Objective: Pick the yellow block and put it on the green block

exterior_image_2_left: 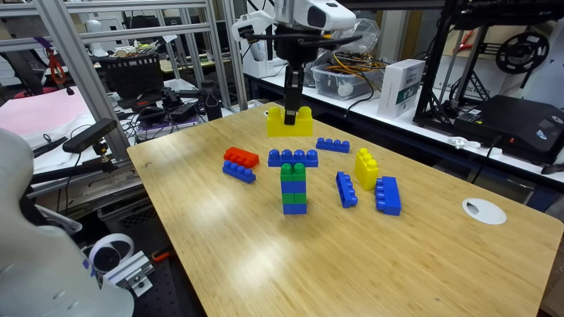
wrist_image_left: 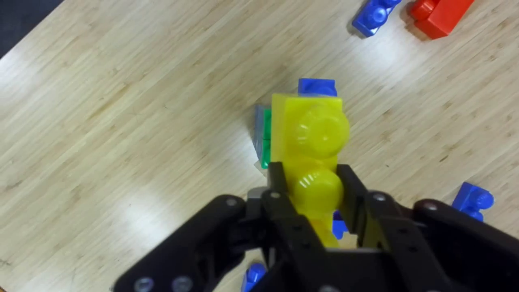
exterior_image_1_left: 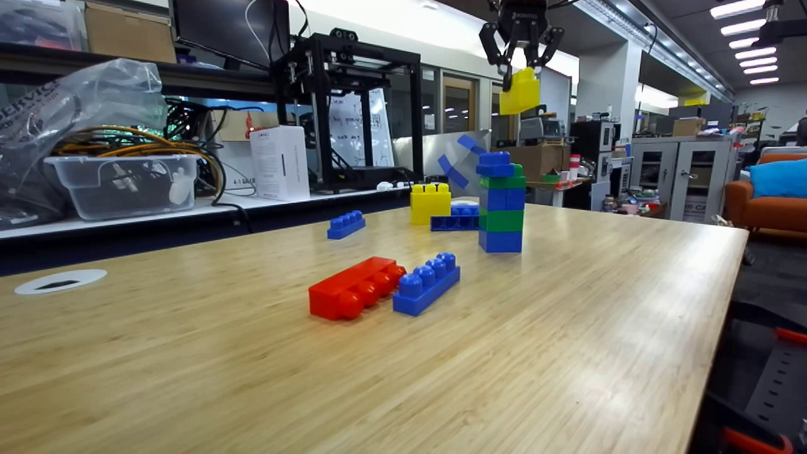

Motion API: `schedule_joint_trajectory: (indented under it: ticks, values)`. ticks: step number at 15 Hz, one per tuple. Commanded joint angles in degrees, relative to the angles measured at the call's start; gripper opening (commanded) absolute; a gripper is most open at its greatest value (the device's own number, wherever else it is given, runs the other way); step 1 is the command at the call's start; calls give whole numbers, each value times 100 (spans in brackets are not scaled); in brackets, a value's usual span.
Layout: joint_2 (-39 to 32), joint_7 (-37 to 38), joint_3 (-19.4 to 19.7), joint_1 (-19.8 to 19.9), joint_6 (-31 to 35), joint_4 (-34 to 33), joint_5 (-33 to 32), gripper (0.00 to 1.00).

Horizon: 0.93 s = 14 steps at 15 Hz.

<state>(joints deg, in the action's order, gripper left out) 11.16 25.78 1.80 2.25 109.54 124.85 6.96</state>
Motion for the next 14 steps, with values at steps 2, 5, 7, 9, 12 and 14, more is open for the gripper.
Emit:
schedule_joint_trajectory:
  ticks: [2,5,7,9,12,14]
  values:
    - [176,172,-101,66,175,358,-40,10]
    - [93,121,-91,70,263,435,-21,10]
    - [35,86,-85,69,421,504,-21,10]
    - [2,36,-79,61,629,590,-3,10]
    - [-61,-35,-70,48,910,681,26,10]
    - [-107,-78,-64,40,1074,721,42,10]
